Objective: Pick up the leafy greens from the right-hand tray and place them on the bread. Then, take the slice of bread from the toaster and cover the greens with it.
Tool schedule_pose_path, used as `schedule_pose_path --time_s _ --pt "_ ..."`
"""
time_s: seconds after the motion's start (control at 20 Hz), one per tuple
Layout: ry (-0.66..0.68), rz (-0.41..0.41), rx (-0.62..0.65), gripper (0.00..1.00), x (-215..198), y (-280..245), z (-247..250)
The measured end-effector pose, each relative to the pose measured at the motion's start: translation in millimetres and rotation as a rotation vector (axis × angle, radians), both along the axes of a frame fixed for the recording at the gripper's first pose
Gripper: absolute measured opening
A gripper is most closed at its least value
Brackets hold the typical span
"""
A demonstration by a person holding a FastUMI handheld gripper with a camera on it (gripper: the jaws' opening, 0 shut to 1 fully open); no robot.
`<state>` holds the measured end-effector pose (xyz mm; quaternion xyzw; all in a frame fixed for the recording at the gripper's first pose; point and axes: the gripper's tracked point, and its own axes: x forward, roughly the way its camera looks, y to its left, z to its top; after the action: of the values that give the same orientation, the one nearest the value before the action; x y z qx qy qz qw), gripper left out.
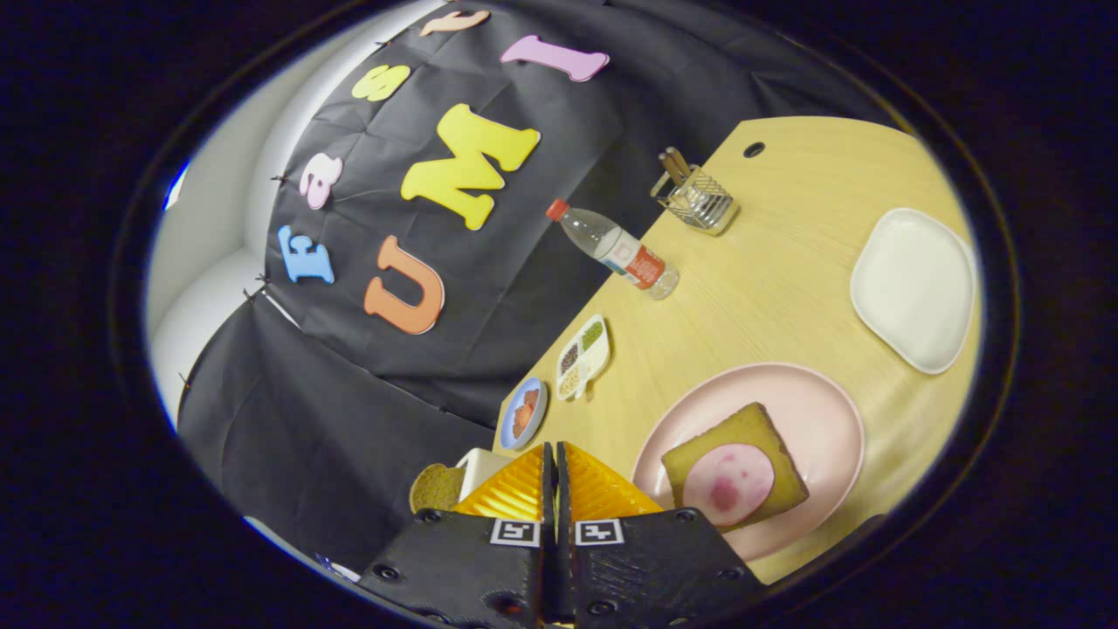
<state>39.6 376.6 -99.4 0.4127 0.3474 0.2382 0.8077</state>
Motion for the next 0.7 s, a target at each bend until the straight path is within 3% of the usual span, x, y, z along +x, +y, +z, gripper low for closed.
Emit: schedule_pose_path --time_s 0.35,0.7 --pt "0.024 -0.096 -0.063 0.0 29 -46 -39" --pt "-0.029 -0.073 -0.207 0.01 42 -57 -64"
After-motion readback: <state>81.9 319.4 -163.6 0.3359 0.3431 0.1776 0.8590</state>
